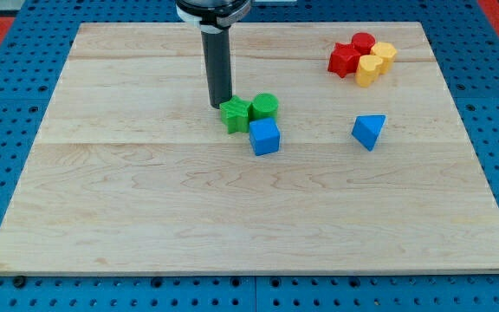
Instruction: Push the green circle into the blue cube
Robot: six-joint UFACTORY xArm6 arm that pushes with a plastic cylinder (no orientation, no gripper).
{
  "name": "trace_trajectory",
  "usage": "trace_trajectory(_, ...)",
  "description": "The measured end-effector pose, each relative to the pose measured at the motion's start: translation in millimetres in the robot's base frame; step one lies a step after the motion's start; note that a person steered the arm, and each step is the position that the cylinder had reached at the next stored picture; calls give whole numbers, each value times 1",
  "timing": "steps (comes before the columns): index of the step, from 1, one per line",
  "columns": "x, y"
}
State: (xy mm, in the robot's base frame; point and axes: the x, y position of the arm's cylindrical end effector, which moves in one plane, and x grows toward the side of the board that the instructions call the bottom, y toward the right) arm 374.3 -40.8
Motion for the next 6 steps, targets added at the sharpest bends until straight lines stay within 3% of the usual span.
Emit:
trace_trajectory(1,5,0)
trace_trajectory(2,-34,6)
trace_trajectory(3,-41,42)
trace_trajectory(5,25,78)
trace_trajectory(6,16,135)
